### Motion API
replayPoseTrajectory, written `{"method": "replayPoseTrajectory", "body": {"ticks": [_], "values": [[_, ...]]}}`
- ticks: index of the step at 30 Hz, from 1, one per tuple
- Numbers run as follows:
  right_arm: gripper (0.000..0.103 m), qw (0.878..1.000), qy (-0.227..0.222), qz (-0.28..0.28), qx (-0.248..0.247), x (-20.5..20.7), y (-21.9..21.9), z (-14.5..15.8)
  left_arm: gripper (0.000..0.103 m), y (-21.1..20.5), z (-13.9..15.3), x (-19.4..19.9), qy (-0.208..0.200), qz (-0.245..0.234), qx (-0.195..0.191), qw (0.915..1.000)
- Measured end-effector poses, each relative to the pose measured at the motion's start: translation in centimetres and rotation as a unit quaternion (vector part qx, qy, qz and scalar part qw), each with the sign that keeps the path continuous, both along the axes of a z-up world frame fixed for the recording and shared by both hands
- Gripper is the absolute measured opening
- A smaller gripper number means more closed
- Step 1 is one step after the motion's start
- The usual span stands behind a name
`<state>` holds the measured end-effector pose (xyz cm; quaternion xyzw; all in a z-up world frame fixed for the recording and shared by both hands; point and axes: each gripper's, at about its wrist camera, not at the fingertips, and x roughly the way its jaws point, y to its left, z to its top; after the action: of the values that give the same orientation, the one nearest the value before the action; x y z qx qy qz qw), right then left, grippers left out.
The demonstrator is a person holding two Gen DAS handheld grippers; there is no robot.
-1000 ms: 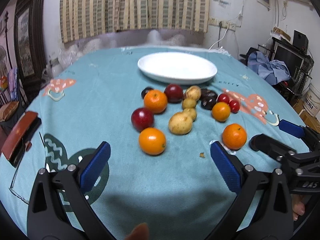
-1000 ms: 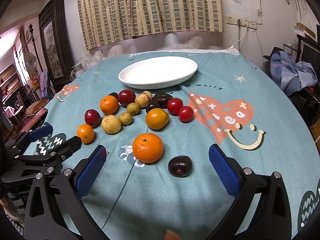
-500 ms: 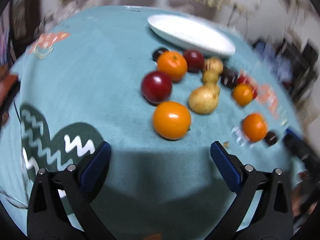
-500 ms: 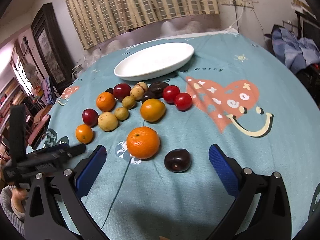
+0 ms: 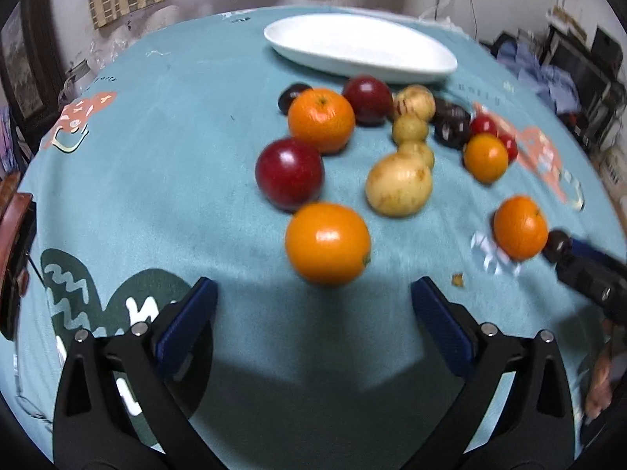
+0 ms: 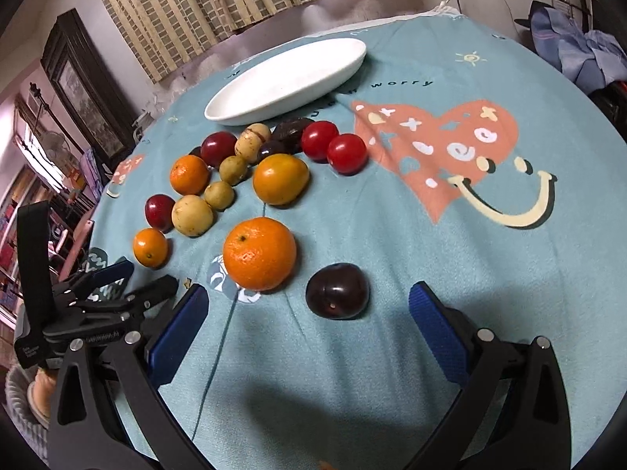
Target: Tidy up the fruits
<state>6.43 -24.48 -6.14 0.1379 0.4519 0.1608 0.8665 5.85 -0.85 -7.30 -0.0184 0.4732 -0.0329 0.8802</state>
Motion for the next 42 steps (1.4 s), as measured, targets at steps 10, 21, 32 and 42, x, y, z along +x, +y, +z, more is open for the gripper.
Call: {"method": "replayPoseTrajectory", "body": {"ticks": [10, 21, 32, 42], "values": [[0.102, 0.993, 0.001, 0.008, 0.116, -0.3, -3.1, -0.3, 0.101, -0.5, 1.1, 2.0, -0.039, -0.037, 0.023, 0.9983], [0.101, 0.978, -0.106, 0.113, -0.139, -2.0, 1.5, 3.1, 0.057, 0.1, 1.2, 2.1, -0.034, -0.062, -0.043, 0.9965], [0.056, 0.985, -0.021, 0.132, -0.109, 1.1, 0.5, 0.0, 0.04, -0.2, 1.2, 2.3, -0.035, -0.076, -0.055, 0.995], [0.031, 0.987, -0.056, 0.113, -0.098, 0.1, -0.6, 1.3, 0.04, -0.6, 2.5, 1.3, -0.067, -0.08, -0.041, 0.9937]]}}
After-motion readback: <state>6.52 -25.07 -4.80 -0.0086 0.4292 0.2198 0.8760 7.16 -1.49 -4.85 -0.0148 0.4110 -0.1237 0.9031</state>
